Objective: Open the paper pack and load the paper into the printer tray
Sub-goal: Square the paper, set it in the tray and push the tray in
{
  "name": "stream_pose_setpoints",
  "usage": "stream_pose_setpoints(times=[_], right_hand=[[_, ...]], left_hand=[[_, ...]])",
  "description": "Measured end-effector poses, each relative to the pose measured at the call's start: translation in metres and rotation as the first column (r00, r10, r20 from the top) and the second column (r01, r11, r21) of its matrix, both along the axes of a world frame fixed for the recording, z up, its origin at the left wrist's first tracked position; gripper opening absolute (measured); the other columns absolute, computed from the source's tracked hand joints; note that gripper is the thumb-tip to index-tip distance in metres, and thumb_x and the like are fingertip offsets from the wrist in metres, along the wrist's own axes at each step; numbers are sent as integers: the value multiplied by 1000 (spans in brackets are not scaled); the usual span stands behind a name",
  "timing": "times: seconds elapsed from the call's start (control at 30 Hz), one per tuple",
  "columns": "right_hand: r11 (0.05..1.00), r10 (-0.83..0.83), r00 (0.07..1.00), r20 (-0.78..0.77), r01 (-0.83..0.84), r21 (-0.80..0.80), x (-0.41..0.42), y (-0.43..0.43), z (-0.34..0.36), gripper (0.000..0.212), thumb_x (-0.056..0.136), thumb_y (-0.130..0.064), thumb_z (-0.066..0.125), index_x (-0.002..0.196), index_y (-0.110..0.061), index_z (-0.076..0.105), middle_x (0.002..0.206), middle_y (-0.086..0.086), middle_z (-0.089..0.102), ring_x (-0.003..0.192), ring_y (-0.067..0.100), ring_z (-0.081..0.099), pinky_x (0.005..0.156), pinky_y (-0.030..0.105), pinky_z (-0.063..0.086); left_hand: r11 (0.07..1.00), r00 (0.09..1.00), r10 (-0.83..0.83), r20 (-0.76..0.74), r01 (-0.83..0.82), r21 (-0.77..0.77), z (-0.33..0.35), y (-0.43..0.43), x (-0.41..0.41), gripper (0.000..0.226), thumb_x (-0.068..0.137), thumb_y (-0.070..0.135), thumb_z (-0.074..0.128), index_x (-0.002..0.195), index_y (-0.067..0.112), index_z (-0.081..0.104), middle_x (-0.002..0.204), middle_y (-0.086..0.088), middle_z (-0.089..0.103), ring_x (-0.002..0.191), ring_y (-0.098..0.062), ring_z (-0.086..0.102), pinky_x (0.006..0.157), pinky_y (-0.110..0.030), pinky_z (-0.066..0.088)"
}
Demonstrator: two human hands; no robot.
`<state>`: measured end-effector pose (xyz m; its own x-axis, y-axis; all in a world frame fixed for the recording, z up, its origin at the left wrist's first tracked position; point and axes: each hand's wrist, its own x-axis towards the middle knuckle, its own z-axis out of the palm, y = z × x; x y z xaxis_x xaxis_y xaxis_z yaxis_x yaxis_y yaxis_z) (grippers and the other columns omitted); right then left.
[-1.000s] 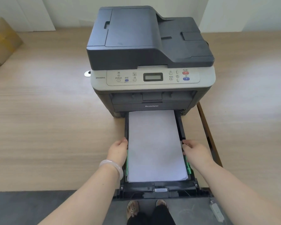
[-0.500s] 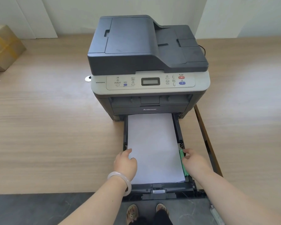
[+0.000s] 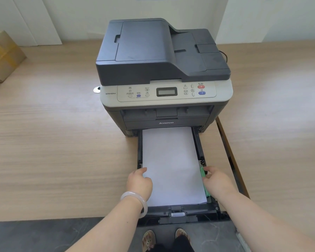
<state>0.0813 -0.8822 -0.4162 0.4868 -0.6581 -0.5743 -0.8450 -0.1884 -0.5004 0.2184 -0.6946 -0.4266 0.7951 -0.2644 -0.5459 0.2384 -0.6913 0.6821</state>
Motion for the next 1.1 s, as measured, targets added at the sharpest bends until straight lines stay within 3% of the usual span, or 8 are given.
stream_pose_setpoints(times=[0.13, 0.23, 0.33, 0.5, 0.57, 0.7, 0.93, 1.1], right_hand=[[999, -28, 1000, 10, 27, 18, -1, 1, -2, 47, 95, -14, 47, 143, -17, 42, 125, 13, 63, 95, 25, 64, 77, 31, 56], [999, -36, 999, 23, 36, 19, -3, 5, -2, 48, 97, -16, 44, 145, -19, 39, 132, 12, 60, 88, 21, 61, 70, 23, 50], [998, -65, 997, 49, 64, 26, -4, 8, -4, 48, 99, -18, 43, 147, -22, 37, 132, 11, 60, 73, 15, 55, 53, 15, 42], [988, -147, 984, 100, 143, 50, -6, 13, -6, 47, 99, -21, 44, 146, -24, 39, 128, 10, 62, 66, 9, 53, 54, 18, 44], [983, -178, 977, 117, 170, 72, -7, 16, -6, 47, 99, -23, 44, 146, -23, 39, 132, 9, 60, 78, 15, 56, 68, 22, 48], [974, -218, 966, 136, 206, 93, -8, 21, -8, 50, 97, -32, 49, 146, -24, 39, 144, 7, 51, 127, 28, 51, 95, 32, 45], [977, -211, 970, 122, 205, 59, -7, 25, -10, 54, 95, -36, 51, 146, -24, 38, 145, 5, 50, 128, 27, 50, 94, 33, 46], [992, -107, 990, 93, 100, 76, -9, 19, -4, 61, 94, -36, 54, 149, -23, 31, 150, 6, 43, 131, 27, 48, 98, 32, 44]], left_hand=[[999, 999, -30, 15, 30, -11, 0, -1, -8, 58, 85, 1, 37, 140, 18, 43, 149, -9, 36, 120, -28, 50, 100, -42, 47], [999, 1000, -22, -4, 22, -50, 3, -3, -13, 58, 87, 3, 39, 144, 18, 37, 153, -6, 31, 135, -28, 38, 110, -43, 36], [991, 998, 44, -47, -49, -123, 7, -4, -17, 52, 93, 12, 45, 145, 16, 36, 154, -3, 29, 141, -22, 30, 115, -38, 28], [976, 995, 89, -36, -95, -194, 4, -1, -24, 51, 94, 29, 51, 142, 16, 40, 156, -1, 27, 144, -17, 24, 115, -33, 21], [974, 995, 93, -28, -97, -203, 3, 0, -29, 50, 95, 31, 50, 142, 18, 40, 157, 0, 25, 144, -17, 22, 114, -33, 20], [975, 995, 96, -8, -96, -200, 1, 2, -31, 50, 95, 33, 50, 142, 19, 41, 156, 0, 26, 143, -17, 24, 114, -34, 21], [981, 997, 73, -3, -73, -178, 4, 1, -31, 49, 95, 31, 50, 141, 17, 42, 156, 1, 25, 144, -16, 22, 114, -31, 20], [985, 1000, 7, 25, -3, -175, 4, 9, -26, 48, 95, 24, 52, 141, 18, 42, 155, -1, 28, 143, -16, 24, 114, -30, 20]])
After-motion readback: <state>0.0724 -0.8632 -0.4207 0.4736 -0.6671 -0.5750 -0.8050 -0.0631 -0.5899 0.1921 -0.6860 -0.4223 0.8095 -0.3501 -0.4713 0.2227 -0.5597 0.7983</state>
